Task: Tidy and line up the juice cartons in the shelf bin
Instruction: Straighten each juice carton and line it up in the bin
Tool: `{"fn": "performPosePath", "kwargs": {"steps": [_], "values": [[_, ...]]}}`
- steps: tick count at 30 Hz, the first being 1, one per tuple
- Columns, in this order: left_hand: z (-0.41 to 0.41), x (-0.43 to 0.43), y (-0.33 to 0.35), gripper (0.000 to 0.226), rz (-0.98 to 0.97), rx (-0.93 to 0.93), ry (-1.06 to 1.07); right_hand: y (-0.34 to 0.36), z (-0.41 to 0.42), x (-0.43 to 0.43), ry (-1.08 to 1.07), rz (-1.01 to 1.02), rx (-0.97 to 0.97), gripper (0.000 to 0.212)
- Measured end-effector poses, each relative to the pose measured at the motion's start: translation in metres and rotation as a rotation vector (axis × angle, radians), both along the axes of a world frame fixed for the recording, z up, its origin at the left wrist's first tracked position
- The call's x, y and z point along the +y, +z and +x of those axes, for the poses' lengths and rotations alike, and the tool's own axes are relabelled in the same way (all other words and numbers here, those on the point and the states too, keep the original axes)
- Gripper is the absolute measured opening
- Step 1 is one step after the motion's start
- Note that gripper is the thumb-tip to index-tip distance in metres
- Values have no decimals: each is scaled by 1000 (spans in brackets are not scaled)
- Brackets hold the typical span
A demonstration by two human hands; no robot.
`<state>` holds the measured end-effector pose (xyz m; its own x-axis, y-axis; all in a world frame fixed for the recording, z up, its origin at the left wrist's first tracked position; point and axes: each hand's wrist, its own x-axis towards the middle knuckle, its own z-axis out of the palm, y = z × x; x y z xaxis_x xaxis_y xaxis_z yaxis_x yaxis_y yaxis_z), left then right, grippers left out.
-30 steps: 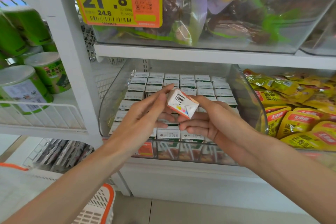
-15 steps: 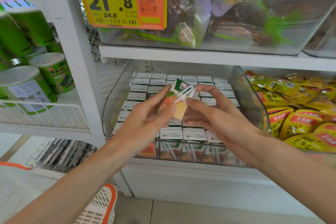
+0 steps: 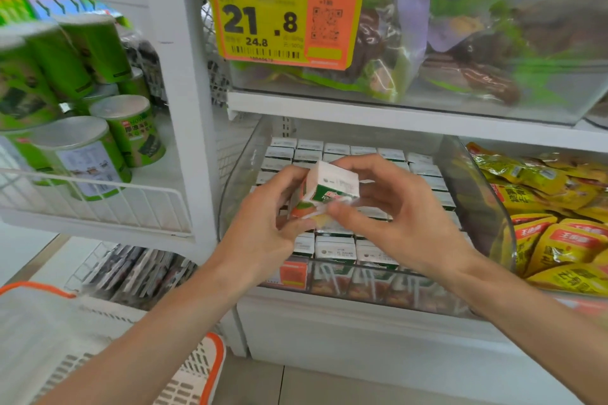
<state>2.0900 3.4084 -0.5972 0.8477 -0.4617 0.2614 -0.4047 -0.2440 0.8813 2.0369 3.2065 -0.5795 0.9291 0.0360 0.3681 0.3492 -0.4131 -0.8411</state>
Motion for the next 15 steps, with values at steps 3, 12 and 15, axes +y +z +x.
{"fn": "performPosePath", "kwargs": {"steps": [3, 12, 15], "values": [[1, 5, 1, 58, 75, -5, 43, 2, 6, 5, 1, -18, 1, 37], [-1, 29, 4, 45, 650, -199, 87, 4, 55, 4, -217, -176, 7, 41], [0, 31, 6, 41, 652, -184, 79, 3, 68, 5, -189, -285, 3, 44]]}}
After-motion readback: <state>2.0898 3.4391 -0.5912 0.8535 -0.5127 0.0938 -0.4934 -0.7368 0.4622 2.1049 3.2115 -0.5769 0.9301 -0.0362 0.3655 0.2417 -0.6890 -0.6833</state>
